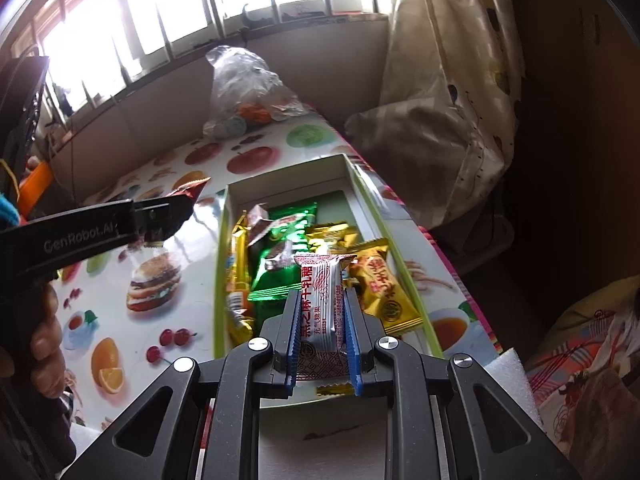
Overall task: Organize snacks
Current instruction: 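Lift both held snacks and carry them over the green box, then lower both snacks into the box and open both tools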
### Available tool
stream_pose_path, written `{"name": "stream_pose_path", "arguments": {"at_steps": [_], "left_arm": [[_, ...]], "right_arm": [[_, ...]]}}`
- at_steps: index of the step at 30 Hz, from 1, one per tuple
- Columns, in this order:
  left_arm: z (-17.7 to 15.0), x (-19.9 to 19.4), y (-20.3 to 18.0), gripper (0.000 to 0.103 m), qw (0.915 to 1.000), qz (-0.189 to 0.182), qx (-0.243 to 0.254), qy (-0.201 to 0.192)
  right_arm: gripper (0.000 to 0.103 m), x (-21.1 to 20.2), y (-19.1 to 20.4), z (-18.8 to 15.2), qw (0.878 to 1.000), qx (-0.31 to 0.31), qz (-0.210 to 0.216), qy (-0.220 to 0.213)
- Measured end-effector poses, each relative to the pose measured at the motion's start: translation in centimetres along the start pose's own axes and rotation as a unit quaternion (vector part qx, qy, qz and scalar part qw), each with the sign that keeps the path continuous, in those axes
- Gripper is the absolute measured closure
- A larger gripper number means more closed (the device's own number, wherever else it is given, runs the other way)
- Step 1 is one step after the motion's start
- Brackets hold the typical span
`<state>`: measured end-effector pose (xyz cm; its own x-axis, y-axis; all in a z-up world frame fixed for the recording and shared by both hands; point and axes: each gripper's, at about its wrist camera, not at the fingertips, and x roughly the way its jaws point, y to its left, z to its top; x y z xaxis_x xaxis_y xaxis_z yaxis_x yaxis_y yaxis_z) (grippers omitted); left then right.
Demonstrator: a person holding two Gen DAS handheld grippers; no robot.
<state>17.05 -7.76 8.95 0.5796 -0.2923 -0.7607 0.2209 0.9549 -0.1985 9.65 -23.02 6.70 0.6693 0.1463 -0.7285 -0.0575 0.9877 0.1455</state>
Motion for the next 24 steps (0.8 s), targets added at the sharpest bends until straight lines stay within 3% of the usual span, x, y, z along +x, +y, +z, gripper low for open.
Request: {"name": "stream_pose_path", "arguments": {"at_steps": [9,24], "left_arm": [[0.2,2.5,-1.0,0.078,0.9997,-0.001,0.008,0.023],[0.6,5.6,-1.4,0.078,0.9986,-0.01,0.022,0.047]], "right_arm": [[0.084,0.6,-1.3,0.0,1.0,0.011,0.003,0.003],[0.084,2.1,0.2,-0.6,0.999,-0.005,0.041,0.021]]}}
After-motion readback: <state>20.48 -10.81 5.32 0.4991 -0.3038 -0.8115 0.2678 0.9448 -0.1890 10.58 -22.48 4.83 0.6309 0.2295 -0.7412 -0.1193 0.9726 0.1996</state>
